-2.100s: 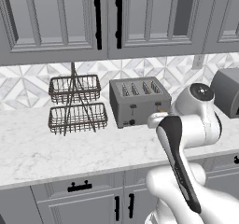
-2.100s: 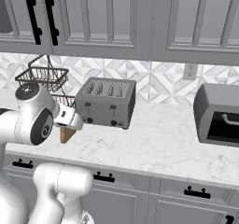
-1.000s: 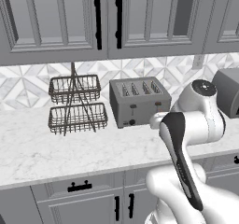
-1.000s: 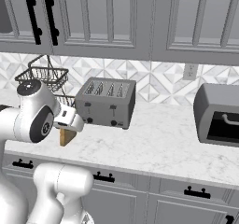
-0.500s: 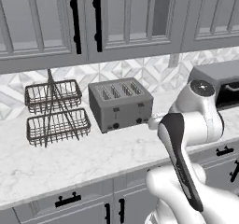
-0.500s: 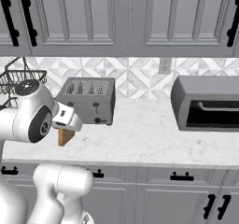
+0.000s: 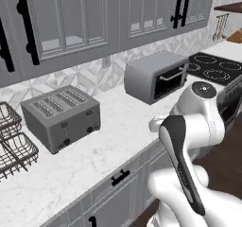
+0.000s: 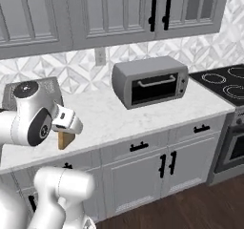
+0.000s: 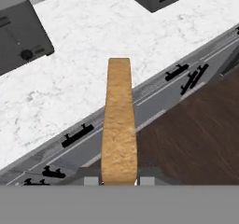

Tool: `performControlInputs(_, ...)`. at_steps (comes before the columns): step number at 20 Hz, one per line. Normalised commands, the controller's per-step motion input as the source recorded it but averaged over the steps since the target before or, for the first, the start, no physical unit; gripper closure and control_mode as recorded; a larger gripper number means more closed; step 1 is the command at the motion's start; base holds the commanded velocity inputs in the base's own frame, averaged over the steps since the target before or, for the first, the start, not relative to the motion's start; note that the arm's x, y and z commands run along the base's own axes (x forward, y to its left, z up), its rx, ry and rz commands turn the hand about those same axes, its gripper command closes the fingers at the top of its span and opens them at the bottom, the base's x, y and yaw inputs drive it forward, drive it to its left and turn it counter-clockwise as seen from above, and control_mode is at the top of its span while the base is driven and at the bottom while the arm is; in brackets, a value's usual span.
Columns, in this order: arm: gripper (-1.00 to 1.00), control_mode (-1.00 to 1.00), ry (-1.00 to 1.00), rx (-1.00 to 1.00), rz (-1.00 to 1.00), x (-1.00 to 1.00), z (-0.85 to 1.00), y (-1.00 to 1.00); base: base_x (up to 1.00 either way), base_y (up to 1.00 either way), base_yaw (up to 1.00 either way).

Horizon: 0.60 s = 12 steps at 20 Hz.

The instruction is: Start the toaster. Once the lever pops up, take the bread to the plate on the dining counter.

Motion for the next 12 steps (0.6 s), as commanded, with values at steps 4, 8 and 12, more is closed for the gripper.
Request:
performControlInputs(4, 1.00, 1.00, 0.00, 0.00, 0.00, 0.00, 0.00, 0.00, -0.25, 0.00, -0.73)
performControlInputs(8, 1.00, 1.00, 0.00, 0.00, 0.00, 0.00, 0.00, 0.00, -0.03, -0.15, -0.76)
performControlInputs(12, 1.00, 1.00, 0.00, 0.00, 0.00, 0.00, 0.00, 0.00, 0.14, -0.20, -0.77)
